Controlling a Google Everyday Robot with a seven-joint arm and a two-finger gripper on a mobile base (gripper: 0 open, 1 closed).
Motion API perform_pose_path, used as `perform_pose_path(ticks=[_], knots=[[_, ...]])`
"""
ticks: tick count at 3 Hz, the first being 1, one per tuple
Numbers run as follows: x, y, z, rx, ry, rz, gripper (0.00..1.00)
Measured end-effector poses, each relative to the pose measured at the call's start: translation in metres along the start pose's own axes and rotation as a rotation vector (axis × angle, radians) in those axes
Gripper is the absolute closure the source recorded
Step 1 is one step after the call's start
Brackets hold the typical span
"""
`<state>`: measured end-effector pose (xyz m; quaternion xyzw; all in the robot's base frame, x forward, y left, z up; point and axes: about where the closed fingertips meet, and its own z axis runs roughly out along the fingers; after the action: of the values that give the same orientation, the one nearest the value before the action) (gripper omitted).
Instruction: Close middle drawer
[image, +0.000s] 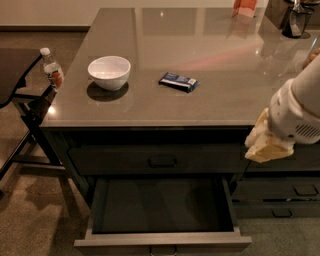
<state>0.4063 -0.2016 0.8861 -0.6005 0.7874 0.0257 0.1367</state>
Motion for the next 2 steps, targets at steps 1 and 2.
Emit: perform_pose_path(ticks=[1, 2], knots=[[0.0018, 0.0033, 0.0043, -0.009, 0.005, 0.001, 0.87], [0.0018, 0.0033, 0.0043, -0.009, 0.005, 0.001, 1.0]])
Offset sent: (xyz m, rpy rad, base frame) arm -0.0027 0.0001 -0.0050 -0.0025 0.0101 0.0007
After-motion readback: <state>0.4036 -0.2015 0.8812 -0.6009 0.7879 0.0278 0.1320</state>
